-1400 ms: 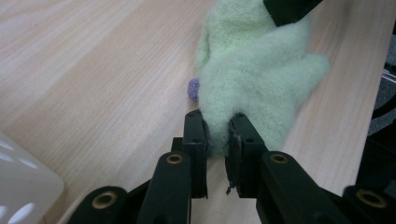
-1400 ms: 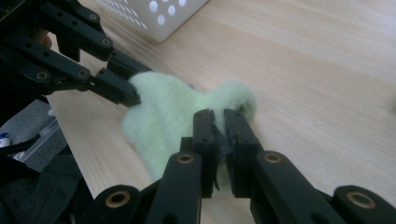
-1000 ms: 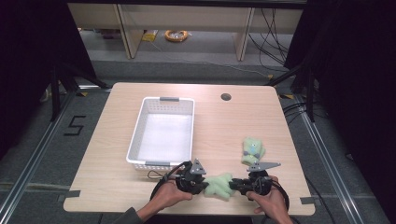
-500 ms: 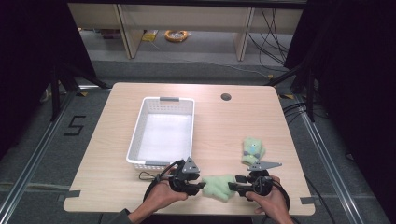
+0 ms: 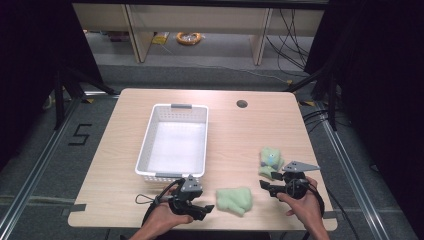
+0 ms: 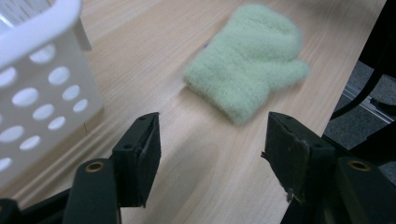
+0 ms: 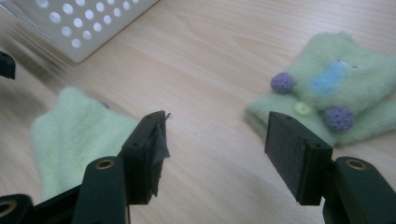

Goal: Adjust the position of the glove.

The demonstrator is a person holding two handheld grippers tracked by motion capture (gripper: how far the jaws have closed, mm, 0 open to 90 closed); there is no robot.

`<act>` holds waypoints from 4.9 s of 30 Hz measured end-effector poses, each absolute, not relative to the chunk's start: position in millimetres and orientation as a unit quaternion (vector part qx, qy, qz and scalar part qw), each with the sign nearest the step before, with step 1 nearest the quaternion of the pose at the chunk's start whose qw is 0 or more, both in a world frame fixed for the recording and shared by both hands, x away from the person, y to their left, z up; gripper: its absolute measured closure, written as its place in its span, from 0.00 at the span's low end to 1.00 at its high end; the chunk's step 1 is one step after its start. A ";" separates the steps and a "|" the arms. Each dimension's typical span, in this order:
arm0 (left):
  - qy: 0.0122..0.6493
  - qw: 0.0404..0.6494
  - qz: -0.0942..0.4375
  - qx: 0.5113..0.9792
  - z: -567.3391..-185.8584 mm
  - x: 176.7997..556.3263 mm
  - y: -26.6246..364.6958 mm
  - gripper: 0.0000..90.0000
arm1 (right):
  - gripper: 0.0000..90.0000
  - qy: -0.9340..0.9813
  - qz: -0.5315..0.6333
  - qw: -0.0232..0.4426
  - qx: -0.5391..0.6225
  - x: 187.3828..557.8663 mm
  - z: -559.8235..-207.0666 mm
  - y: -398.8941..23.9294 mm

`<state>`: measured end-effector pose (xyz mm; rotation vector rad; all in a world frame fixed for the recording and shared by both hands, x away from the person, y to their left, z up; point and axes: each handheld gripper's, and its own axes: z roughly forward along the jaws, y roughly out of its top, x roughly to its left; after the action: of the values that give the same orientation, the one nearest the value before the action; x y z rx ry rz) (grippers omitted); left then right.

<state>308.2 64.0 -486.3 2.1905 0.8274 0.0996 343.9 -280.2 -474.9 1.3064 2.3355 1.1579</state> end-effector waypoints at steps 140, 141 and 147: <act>0.275 0.416 0.073 0.864 -491.5 325.6 33.4 0.94 | 0.90 0.825 0.419 0.000 0.380 305.4 -475.1 -199.4; 0.270 0.410 0.075 0.868 -491.9 327.4 34.8 0.93 | 0.87 0.826 0.416 -0.001 0.380 306.1 -476.0 -200.8; 0.274 0.410 0.067 0.867 -494.3 331.3 40.3 0.91 | 0.75 0.820 0.428 0.035 0.378 309.0 -459.4 -217.0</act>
<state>331.3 40.3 -494.3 2.1843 0.6890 0.1683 309.0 -217.0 -459.4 1.1624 2.5205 1.3138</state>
